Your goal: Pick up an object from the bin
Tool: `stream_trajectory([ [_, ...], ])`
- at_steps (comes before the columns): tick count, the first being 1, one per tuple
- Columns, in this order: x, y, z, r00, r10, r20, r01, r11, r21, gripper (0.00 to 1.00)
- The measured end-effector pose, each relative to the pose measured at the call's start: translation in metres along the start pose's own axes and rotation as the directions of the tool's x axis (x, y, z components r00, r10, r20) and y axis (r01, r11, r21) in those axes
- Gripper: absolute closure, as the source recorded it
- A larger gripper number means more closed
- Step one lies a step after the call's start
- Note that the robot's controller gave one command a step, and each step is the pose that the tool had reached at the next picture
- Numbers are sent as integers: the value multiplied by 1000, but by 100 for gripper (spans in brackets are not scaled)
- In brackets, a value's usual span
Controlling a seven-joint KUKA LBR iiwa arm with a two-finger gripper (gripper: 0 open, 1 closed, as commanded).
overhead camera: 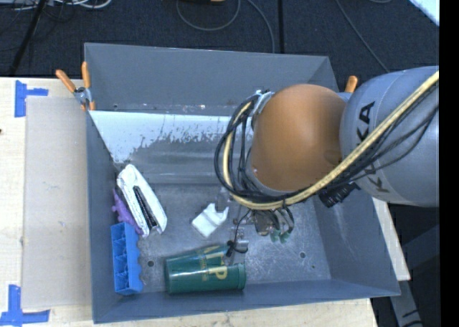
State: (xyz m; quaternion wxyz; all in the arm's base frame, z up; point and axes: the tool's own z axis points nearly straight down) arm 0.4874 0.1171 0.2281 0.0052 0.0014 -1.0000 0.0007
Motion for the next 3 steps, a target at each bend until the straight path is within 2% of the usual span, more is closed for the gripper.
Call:
stream_trajectory([
  [1,-2,-1,-4,1000,5,8,-5,1000,-1,0],
  [2,6,0,63,998,-70,8,70,998,-1,0],
  [3,8,-2,135,995,-96,2,96,995,0,0],
])
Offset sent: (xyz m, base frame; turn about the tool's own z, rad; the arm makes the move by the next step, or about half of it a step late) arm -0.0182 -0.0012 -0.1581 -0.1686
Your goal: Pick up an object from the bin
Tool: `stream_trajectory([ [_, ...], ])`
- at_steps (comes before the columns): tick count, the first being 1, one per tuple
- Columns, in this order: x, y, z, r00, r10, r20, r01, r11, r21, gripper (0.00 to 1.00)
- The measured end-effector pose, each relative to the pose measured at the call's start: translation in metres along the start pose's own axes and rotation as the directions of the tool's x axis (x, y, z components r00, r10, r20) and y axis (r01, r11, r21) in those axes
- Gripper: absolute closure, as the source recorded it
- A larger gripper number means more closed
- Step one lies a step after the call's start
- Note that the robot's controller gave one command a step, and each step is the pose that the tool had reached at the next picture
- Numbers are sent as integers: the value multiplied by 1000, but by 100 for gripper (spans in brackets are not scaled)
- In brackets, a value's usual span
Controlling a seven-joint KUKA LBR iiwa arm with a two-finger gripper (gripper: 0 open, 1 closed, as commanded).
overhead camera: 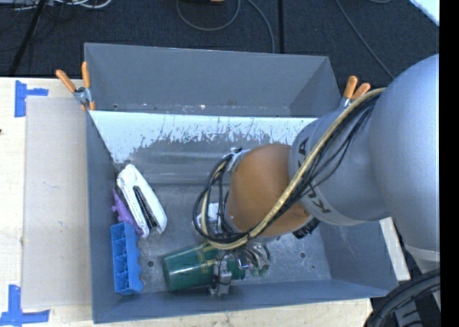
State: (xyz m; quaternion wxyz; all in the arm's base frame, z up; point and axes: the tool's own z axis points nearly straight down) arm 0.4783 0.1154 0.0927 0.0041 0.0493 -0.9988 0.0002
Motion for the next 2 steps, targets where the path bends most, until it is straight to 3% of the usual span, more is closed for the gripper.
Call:
stream_trajectory([
  [1,5,-8,-18,999,-40,2,40,999,0,0],
  [2,1,2,13,997,-79,13,79,997,-1,0],
])
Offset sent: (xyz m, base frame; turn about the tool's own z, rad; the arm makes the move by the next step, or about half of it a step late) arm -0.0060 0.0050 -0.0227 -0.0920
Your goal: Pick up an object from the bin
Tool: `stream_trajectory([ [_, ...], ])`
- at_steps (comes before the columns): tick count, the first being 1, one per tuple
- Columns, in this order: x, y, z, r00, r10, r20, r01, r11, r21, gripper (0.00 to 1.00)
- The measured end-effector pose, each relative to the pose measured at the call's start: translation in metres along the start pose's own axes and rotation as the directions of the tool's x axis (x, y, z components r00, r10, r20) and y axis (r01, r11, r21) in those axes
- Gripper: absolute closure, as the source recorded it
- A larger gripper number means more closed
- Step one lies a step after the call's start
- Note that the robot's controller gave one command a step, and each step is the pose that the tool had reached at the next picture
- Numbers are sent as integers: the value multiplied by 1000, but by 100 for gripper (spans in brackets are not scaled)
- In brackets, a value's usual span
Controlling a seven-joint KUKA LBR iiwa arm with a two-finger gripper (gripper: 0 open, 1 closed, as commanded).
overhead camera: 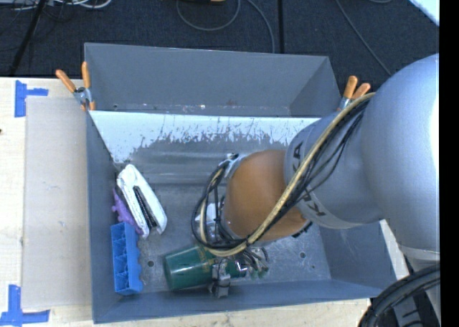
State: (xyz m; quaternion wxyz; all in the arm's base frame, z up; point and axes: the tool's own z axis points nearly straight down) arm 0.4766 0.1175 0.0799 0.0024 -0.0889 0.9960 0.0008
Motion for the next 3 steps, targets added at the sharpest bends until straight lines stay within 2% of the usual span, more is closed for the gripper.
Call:
stream_trajectory([
  [1,4,-16,8,994,112,1,-112,994,0,100],
  [3,4,-16,8,994,113,1,-113,994,0,100],
])
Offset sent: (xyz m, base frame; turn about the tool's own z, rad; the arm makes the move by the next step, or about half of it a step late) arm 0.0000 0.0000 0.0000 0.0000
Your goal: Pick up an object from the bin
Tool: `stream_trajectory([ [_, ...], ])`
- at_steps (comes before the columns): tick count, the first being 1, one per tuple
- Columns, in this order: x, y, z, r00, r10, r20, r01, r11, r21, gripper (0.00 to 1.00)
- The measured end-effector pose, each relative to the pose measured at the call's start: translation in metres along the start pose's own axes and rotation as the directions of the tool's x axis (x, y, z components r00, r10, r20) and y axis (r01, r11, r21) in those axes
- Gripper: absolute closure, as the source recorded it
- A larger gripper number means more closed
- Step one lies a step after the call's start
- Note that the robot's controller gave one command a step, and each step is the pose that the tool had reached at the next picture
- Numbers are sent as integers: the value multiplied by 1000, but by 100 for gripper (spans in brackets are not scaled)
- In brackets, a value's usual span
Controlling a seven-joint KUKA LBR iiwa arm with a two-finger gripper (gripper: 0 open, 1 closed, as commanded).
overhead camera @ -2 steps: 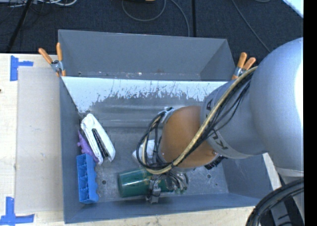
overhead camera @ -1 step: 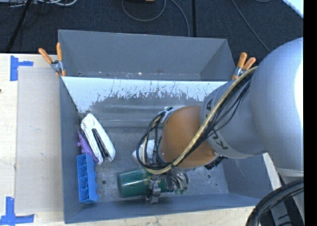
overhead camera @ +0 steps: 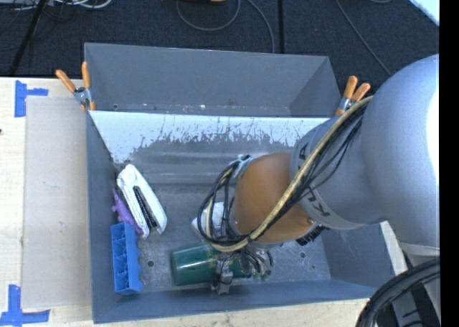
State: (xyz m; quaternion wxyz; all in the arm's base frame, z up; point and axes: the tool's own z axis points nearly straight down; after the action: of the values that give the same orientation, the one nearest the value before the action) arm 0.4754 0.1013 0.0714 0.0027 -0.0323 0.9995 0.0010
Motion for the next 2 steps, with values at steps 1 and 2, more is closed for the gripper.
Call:
stream_trajectory([
  [1,1,0,-5,1000,1,-5,-1,1000,1,100],
  [2,3,0,-24,1000,1,-10,-1,1000,2,100],
])
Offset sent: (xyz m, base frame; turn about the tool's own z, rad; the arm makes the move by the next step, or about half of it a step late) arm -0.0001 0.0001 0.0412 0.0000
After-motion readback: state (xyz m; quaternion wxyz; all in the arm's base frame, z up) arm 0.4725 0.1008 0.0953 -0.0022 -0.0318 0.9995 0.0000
